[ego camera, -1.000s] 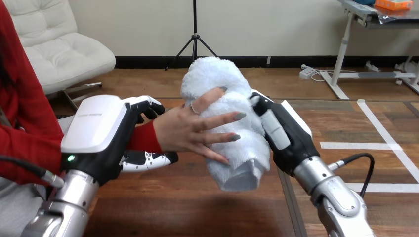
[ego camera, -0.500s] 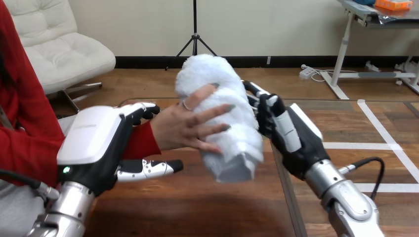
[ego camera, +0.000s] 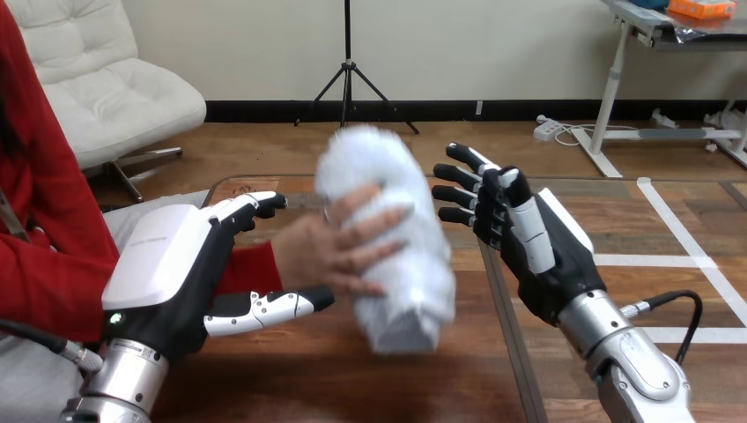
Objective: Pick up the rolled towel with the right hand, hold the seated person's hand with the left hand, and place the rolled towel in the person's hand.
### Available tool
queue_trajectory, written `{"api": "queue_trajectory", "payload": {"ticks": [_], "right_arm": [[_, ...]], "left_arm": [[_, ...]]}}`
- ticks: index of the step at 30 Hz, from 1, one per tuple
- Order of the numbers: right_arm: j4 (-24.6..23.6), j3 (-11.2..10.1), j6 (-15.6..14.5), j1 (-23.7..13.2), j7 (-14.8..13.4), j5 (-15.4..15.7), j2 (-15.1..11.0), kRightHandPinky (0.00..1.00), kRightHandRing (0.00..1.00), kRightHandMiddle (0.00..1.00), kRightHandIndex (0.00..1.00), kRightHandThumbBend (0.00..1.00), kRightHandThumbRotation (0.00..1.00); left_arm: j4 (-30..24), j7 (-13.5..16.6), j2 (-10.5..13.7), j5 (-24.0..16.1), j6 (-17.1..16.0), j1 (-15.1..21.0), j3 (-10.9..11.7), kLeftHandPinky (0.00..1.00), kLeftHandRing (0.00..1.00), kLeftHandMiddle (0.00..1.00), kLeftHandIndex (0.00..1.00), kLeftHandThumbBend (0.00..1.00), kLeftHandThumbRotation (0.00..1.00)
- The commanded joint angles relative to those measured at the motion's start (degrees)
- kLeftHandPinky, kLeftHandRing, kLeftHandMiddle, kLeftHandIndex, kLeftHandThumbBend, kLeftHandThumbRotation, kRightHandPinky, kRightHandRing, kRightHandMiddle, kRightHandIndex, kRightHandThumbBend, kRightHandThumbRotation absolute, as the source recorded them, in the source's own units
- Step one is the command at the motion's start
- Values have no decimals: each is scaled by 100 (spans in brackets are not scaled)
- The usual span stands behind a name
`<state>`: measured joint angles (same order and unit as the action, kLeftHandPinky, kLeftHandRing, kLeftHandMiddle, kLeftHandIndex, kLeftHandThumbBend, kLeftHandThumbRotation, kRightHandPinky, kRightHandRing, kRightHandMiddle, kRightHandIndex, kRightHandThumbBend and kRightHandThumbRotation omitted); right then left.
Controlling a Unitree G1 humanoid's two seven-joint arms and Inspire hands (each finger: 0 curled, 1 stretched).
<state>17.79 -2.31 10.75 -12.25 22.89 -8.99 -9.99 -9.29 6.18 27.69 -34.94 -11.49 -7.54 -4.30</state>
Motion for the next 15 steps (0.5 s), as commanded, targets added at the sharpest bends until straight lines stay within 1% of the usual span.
{"api": "queue_trajectory", "payload": {"ticks": [1,4,6,7,9,10,12,15], "right_arm": [[-366,-84,-24,-85,10,-144,-3,86,87,89,92,100,100],[-414,-101,-15,-32,13,-190,13,87,88,89,92,100,100],[-463,-114,-8,21,10,-206,20,88,88,89,92,100,100],[-496,-125,-2,62,9,-224,29,88,88,89,92,100,100],[-541,-136,0,112,8,-248,35,89,89,89,92,100,100],[-589,-144,4,163,-10,-259,45,89,89,89,92,100,100],[-648,-150,5,222,-32,-273,52,89,89,89,91,100,100],[-789,-162,5,350,-36,-322,65,90,89,89,91,100,100]], "left_arm": [[-8,76,-115,176,-190,67,86,65,75,79,81,100,96],[21,83,-175,318,-252,6,92,65,75,80,81,100,98],[12,66,-263,445,-244,-53,105,63,76,80,82,100,99],[9,93,-343,529,-253,-97,113,64,76,81,82,100,99],[-1,128,-425,615,-269,-148,119,64,77,82,83,100,100],[-8,173,-508,689,-287,-196,121,64,77,82,83,100,100],[-20,217,-598,764,-307,-250,123,64,78,83,84,100,100],[6,371,-713,768,-434,-331,112,64,79,84,84,100,100]]}}
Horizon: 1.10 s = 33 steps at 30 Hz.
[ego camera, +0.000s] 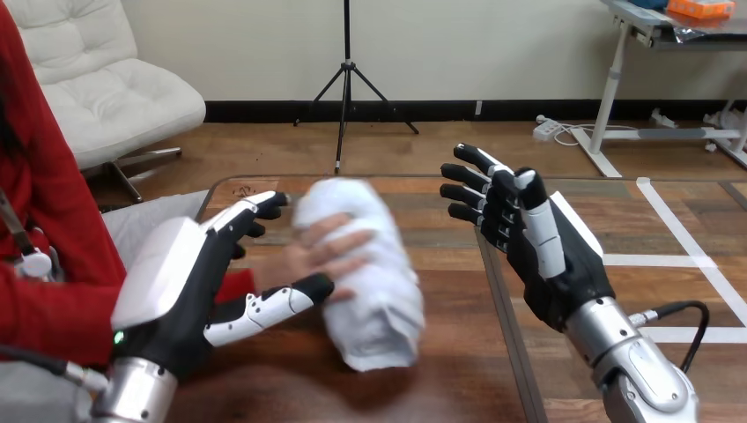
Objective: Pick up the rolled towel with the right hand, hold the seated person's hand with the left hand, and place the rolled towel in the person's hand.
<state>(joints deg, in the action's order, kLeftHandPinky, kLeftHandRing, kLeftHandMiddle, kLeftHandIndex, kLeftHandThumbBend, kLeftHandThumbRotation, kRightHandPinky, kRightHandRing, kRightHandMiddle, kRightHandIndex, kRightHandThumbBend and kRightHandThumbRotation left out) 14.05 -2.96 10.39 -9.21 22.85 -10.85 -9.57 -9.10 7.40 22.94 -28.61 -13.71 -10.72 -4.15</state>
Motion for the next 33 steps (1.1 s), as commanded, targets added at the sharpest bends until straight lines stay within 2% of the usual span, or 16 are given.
{"api": "queue_trajectory", "payload": {"ticks": [1,7,15,17,21,25,30,33], "right_arm": [[-483,-102,43,114,-37,-153,28,90,90,89,91,100,100],[-835,-122,26,448,-31,-262,70,92,93,89,91,100,100],[-1232,-119,34,862,-68,-378,120,94,95,91,92,100,100],[-1363,-116,33,1018,-42,-455,131,94,95,91,92,100,100],[-1503,-105,39,1177,-50,-507,145,94,95,91,92,100,100],[-1726,-76,72,1462,-139,-496,192,94,95,91,92,100,100],[-1921,-35,130,1721,-170,-508,228,94,93,90,91,100,100],[-2031,-14,161,1879,-174,-534,260,94,93,90,90,100,100]], "left_arm": [[37,309,-297,214,-338,-43,96,65,79,85,85,100,100],[263,525,-548,543,-916,-171,110,67,82,87,86,95,100],[472,719,-835,780,-1490,-338,102,73,86,90,90,99,100],[498,689,-930,980,-1695,-426,65,75,88,91,91,98,100],[544,658,-1014,1114,-1915,-498,58,83,93,94,94,95,100],[508,479,-1137,1480,-2098,-647,0,88,96,96,96,94,100],[587,339,-1212,1704,-2447,-727,-24,95,99,97,96,87,100],[547,322,-1293,1704,-2538,-815,-20,95,99,97,96,84,100]]}}
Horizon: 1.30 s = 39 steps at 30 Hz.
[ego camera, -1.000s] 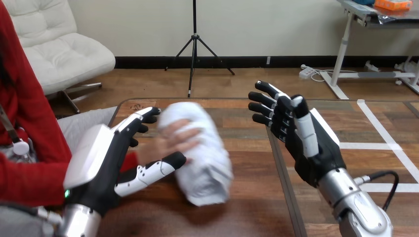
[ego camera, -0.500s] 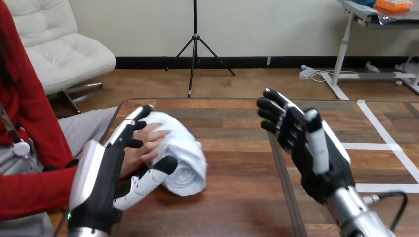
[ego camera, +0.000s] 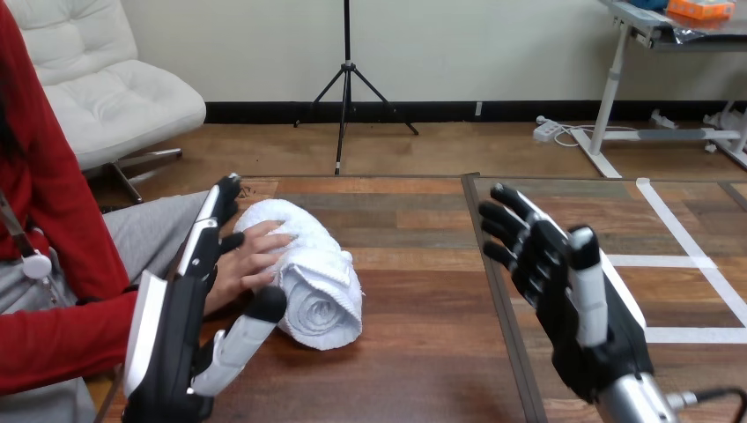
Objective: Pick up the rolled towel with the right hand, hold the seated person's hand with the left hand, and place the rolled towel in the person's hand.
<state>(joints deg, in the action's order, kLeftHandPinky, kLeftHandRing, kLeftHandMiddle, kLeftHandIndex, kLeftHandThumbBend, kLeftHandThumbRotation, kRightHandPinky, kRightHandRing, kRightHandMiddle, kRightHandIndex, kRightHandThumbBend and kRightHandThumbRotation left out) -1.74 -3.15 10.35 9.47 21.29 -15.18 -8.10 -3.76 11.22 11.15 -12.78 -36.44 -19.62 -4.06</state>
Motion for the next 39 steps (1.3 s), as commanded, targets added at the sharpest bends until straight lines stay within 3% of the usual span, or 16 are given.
{"api": "queue_trajectory", "payload": {"ticks": [1,12,19,30,39], "right_arm": [[-504,19,198,91,-29,-95,134,94,93,90,90,100,100],[-847,139,431,646,-50,-55,309,92,90,89,89,100,100],[-944,249,645,925,-58,19,401,92,89,89,89,100,100],[-946,370,741,1122,-74,-5,471,91,88,89,89,100,100],[-950,449,744,1216,-109,17,466,89,87,88,89,100,100]], "left_arm": [[-24,-94,-148,169,-276,22,-47,94,98,97,96,83,100],[-261,-385,-404,504,-279,-332,-171,90,96,97,97,84,100],[-334,-652,-410,743,-266,-463,-265,88,94,95,97,82,100],[-405,-1065,-442,1220,-128,-612,-405,87,93,94,96,78,100],[-560,-1208,-487,1334,60,-739,-526,87,91,92,94,78,100]]}}
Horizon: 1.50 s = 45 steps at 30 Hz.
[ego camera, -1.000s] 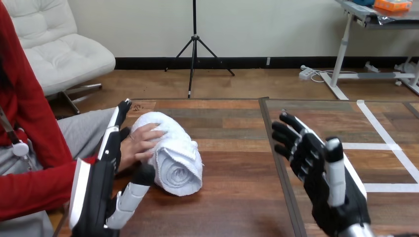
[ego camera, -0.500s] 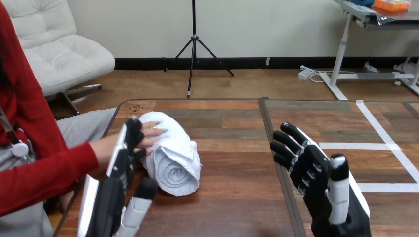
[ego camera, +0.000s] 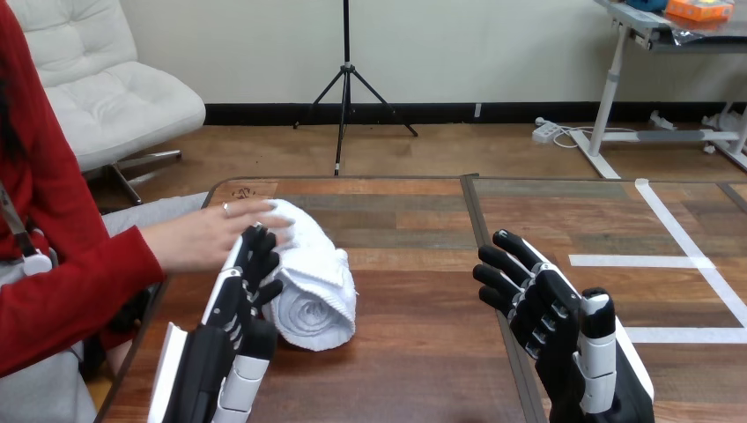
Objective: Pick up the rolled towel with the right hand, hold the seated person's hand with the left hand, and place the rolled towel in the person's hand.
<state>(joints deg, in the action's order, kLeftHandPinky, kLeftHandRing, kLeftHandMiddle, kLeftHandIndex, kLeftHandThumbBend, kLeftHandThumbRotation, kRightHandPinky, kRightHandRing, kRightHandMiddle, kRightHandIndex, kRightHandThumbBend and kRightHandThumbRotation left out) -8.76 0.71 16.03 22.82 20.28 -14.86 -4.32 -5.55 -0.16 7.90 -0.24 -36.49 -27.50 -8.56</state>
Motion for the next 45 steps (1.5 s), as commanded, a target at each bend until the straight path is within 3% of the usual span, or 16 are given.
{"api": "queue_trajectory", "payload": {"ticks": [1,13,25,33,45], "right_arm": [[-228,72,197,-123,18,-22,76,89,87,88,89,100,100],[-196,115,235,-101,-37,-21,95,92,88,88,90,100,100],[-194,142,255,-90,-90,23,80,96,88,88,89,100,100],[-131,144,285,-121,-52,-34,75,98,88,88,89,100,100],[-153,155,225,-126,-114,-25,95,96,87,87,88,100,100]], "left_arm": [[-375,-96,-163,90,53,45,-98,86,91,92,94,79,100],[-391,-218,-229,83,93,-128,-360,87,91,91,92,77,100],[-384,-111,-299,-118,107,-279,-586,88,90,90,91,78,100],[-462,-16,-302,-221,194,-295,-609,91,90,89,90,79,100],[-350,-9,-246,-28,32,-123,-558,89,90,90,90,77,100]]}}
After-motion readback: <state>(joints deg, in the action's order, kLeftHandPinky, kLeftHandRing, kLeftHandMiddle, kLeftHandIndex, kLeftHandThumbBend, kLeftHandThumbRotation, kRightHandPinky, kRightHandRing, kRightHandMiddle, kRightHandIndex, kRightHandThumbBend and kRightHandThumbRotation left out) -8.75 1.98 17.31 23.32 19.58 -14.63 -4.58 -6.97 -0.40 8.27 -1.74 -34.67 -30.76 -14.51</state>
